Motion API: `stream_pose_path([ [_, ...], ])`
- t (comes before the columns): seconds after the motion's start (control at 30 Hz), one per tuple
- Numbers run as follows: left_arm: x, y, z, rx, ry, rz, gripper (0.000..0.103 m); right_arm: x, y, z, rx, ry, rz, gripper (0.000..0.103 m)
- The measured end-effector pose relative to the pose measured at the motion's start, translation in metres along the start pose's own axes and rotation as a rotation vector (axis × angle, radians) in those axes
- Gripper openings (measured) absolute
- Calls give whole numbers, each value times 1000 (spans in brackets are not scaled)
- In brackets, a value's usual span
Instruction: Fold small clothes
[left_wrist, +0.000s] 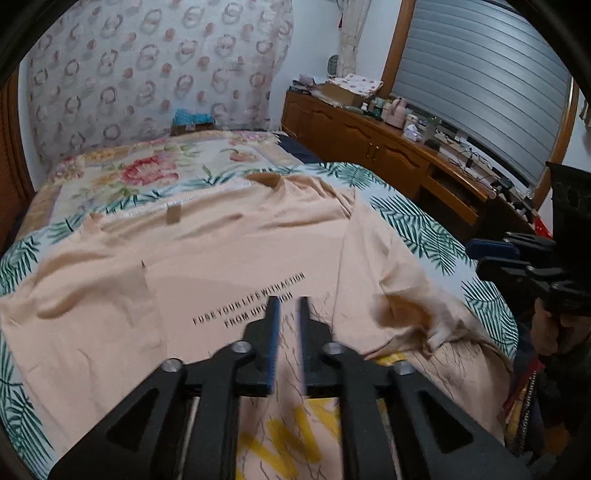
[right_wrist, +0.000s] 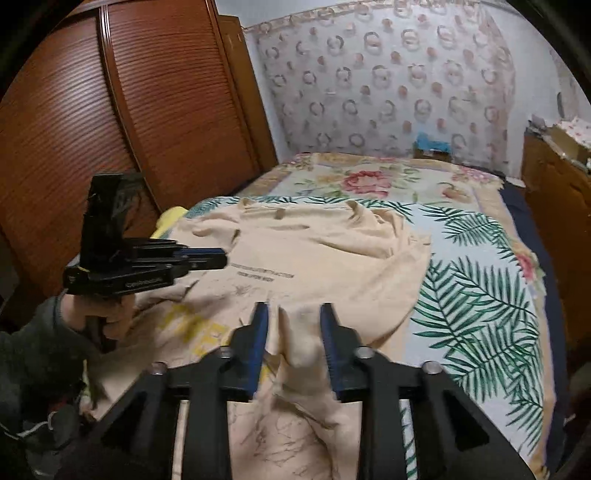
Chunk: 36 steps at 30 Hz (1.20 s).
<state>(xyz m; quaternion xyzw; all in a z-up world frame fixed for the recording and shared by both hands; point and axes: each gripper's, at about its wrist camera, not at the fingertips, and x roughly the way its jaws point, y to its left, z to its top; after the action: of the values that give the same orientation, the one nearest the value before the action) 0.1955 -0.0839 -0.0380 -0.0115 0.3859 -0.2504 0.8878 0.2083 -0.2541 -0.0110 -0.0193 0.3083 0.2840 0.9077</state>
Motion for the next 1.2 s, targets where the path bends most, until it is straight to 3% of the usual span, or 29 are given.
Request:
stream_pose_path([
  [0.1,0,-5,-5,22,2,-32,44,-5,4,-8,5,26,-38,31],
  [0.2,7,-12,-9,40,32,-43,44,-9,9,-18,15,58,-63,31],
  [0.4,25,-18,-18,55,81,-31,44,7,26,-39,0,127,-33,31],
  [0.67,29,-19,-21,64,105,-5,44,36,56,-32,-74,139,-29,31],
  [0.77,29,-19,-21,64,105,1,44,54,65,-33,-125,175,-75,31],
  [0.8,28,-18,-21,63,104,4,44,58,66,-35,-144,188,-91,30],
  [0.83,27,-18,-21,63,102,6,44,62,67,-40,-163,198,-100,19],
  [0.93,26,-16,-21,56,97,10,44,58,69,-41,-174,189,-94,5],
  [1.2,21,-19,-20,42,83,11,44,26,75,-43,-134,157,-7,4],
])
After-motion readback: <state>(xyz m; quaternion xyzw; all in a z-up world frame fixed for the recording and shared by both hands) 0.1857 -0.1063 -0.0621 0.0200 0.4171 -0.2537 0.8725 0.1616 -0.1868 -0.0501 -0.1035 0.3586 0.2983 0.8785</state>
